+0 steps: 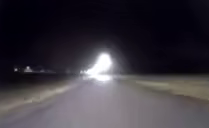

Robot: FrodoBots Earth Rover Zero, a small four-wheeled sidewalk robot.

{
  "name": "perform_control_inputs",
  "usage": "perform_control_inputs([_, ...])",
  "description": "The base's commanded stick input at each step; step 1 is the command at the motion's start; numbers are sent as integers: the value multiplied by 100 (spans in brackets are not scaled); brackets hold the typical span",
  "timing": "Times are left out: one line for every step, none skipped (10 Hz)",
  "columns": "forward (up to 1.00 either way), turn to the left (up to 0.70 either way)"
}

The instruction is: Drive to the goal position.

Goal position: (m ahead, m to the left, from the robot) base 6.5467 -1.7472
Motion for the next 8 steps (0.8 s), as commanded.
perform_control_inputs([100, 6])
perform_control_inputs([100, 6])
perform_control_inputs([100, 5])
perform_control_inputs([100, 5])
perform_control_inputs([100, 4])
perform_control_inputs([100, -5])
perform_control_inputs([100, -16])
perform_control_inputs([100, -26])
